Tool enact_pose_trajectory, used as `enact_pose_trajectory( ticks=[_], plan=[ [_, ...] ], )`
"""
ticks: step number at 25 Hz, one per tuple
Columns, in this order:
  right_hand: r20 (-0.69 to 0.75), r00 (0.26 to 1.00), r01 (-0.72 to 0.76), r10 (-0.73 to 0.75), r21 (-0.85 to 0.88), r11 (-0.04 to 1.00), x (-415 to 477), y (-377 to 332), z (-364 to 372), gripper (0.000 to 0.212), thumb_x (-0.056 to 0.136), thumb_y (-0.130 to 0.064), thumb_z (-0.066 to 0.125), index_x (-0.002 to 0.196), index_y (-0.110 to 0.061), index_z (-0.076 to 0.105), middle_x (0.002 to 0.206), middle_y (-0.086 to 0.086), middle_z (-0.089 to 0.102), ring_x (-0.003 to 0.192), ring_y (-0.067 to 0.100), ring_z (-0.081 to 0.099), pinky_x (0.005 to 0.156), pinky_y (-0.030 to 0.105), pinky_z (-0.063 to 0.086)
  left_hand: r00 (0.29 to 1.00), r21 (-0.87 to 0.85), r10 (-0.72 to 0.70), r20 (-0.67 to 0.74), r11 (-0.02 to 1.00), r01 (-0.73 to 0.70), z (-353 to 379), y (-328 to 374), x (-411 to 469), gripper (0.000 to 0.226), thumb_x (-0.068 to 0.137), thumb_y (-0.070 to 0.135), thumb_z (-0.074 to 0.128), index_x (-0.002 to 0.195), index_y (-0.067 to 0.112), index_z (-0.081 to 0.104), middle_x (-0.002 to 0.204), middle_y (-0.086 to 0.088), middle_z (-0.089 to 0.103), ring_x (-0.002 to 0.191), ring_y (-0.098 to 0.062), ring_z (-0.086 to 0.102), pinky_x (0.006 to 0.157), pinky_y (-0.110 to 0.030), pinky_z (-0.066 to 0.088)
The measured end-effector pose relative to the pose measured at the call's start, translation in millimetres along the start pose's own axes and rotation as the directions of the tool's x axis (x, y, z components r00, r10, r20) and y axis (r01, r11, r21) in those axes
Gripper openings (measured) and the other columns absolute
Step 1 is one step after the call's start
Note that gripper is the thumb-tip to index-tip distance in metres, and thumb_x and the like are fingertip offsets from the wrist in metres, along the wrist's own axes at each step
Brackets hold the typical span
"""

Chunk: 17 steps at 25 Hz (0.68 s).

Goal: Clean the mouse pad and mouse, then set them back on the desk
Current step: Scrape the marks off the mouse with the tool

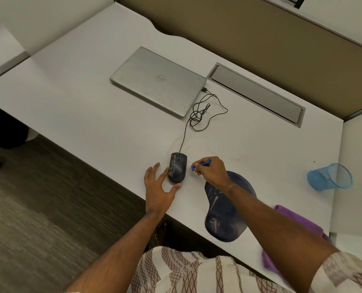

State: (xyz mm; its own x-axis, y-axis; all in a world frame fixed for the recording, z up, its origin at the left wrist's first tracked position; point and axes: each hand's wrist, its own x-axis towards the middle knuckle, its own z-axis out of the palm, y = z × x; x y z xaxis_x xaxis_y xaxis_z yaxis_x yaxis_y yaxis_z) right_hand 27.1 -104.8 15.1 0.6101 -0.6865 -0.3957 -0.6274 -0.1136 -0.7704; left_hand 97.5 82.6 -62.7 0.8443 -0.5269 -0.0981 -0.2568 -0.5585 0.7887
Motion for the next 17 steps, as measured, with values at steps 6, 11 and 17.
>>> enact_pose_trajectory(
  ticks=[6,11,17],
  plan=[
    [0.031,0.999,-0.013,0.008,0.171,0.985,7,-18,11,0.011,0.092,-0.016,0.067,0.093,-0.011,0.077,0.079,0.009,0.075,0.071,0.021,0.070,0.075,0.030,0.061,1.000,-0.009,-0.003,0.004,1.000,0.003,0,0,0,0.068,0.081,0.041,0.086,0.140,0.016,0.064,0.162,-0.001,0.037,0.152,-0.023,0.020,0.119,-0.049,0.036],
    [-0.052,0.996,-0.067,0.071,0.076,0.995,19,-20,7,0.013,0.089,-0.013,0.068,0.079,-0.012,0.075,0.071,0.006,0.072,0.063,0.015,0.066,0.072,0.028,0.059,1.000,-0.009,-0.004,0.006,1.000,0.004,0,0,1,0.067,0.081,0.040,0.086,0.140,0.016,0.063,0.161,-0.001,0.037,0.152,-0.024,0.020,0.118,-0.049,0.036],
    [-0.010,0.991,-0.125,0.133,0.279,0.952,29,-27,11,0.010,0.091,-0.008,0.066,0.091,-0.004,0.075,0.083,0.014,0.074,0.069,0.019,0.068,0.077,0.033,0.061,1.000,-0.021,0.000,0.011,1.000,0.001,-1,0,1,0.067,0.081,0.040,0.085,0.140,0.017,0.063,0.162,-0.001,0.036,0.153,-0.023,0.019,0.118,-0.046,0.034]
  ],
)
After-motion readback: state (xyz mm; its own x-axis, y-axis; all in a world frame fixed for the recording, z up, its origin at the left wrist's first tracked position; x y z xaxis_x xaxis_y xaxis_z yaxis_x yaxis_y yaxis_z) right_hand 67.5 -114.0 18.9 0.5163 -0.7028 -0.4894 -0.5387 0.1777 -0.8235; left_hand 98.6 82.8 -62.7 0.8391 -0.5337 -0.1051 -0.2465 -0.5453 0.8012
